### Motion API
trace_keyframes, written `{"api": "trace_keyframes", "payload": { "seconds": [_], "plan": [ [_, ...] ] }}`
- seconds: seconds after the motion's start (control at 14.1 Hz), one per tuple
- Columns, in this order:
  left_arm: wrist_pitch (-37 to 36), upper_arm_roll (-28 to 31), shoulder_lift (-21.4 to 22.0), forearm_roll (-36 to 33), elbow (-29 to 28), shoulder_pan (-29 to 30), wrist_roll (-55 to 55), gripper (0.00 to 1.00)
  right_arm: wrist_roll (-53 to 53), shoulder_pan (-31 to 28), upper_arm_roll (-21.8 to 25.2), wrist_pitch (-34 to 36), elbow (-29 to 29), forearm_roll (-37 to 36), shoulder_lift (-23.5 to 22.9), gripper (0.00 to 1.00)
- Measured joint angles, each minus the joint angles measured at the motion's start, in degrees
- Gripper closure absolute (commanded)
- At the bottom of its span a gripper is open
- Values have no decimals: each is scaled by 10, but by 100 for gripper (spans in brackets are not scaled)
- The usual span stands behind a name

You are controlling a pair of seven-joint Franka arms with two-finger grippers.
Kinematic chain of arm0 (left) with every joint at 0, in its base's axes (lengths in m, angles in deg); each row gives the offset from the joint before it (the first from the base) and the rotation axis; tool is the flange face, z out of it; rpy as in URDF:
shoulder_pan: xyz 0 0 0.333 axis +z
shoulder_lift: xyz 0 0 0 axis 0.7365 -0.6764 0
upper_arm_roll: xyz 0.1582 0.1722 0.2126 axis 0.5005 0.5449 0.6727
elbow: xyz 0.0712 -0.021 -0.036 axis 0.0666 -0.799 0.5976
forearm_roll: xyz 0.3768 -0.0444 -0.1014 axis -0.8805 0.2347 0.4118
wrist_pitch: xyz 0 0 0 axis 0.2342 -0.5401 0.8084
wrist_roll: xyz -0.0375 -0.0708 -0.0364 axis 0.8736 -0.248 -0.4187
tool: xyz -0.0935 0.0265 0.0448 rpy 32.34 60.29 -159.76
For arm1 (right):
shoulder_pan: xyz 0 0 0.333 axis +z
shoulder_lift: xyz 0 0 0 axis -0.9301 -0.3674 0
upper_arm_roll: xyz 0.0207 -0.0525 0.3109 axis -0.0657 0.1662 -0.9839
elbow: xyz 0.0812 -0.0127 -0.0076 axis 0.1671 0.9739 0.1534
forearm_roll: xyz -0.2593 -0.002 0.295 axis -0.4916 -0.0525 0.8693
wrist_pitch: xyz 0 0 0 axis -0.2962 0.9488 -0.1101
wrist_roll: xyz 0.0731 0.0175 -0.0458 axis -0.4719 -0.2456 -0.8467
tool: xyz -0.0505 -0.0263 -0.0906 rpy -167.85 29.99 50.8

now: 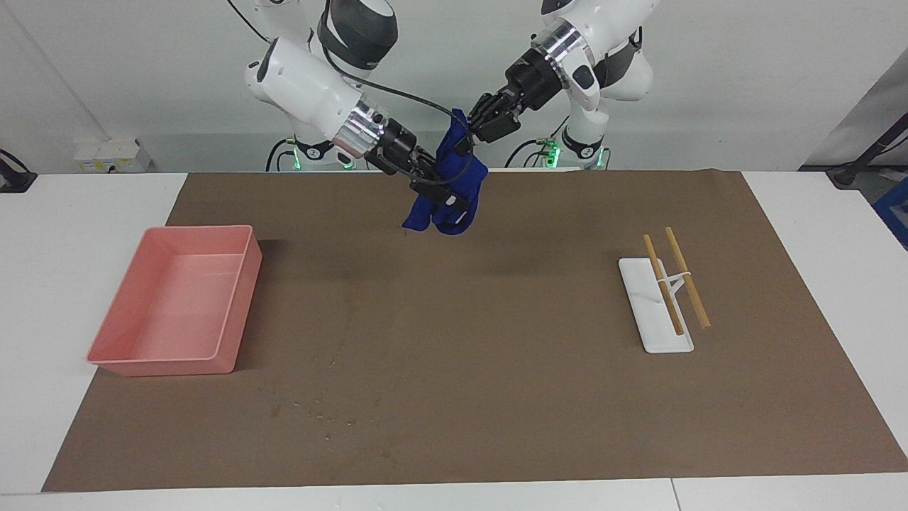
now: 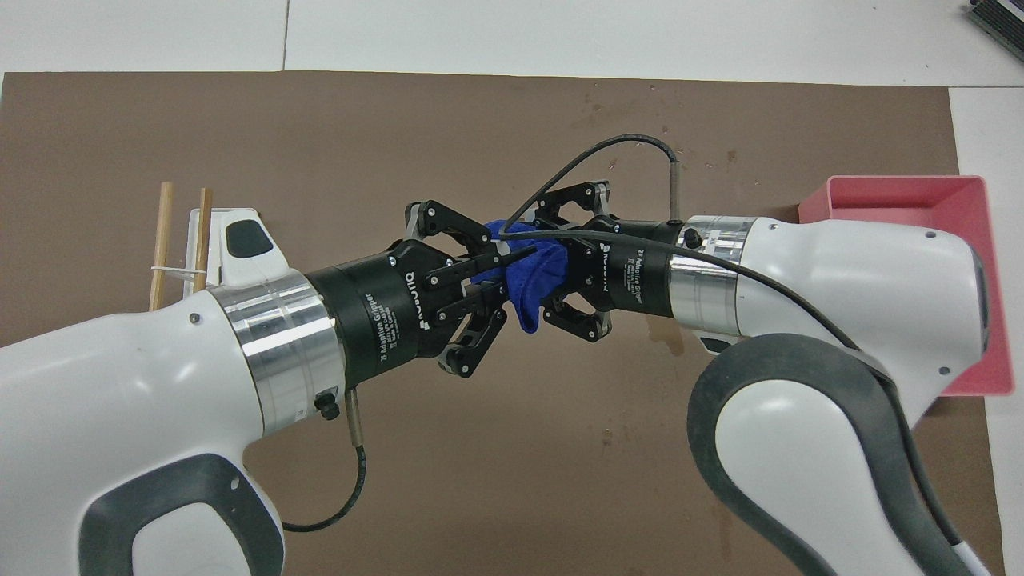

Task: Wipe water with towel using both arms
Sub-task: 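Grasp the cloth with the right gripper while the left gripper releases it, then lower the cloth onto the water spill with the right gripper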

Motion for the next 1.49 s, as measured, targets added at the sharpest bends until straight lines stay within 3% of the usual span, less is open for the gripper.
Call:
{"api": "trace_keyframes", "payload": {
  "seconds": [0.28, 0.36, 0.5, 0.57, 0.78, 1.07, 1.28, 1.49],
  "plan": [
    [3, 0, 0, 0, -1, 0, 0, 100, -30, 0, 0, 6, 0, 0, 0, 100],
    [3, 0, 0, 0, -1, 0, 0, 88, -35, 0, 0, 8, 0, 0, 0, 100],
    [3, 0, 0, 0, -1, 0, 0, 49, -49, 0, 0, 13, 0, 0, 0, 100],
    [3, 0, 0, 0, -1, 0, 0, 0, -58, 0, 0, 20, 0, 0, 0, 100],
    [4, 2, 1, -18, -1, 0, -6, 0, -95, 0, 2, 46, 1, -16, 0, 100],
    [-41, 5, 1, -163, 1, 25, -36, 0, -195, -7, 4, 113, 6, -101, 0, 100],
    [-160, 10, 1, -221, 5, 85, -205, 0, -384, -30, 5, 182, 41, -251, 7, 100],
    [-235, 13, 0, -286, 3, 150, -435, 0, -564, -49, 7, 193, 88, -369, 4, 100]
  ]
}}
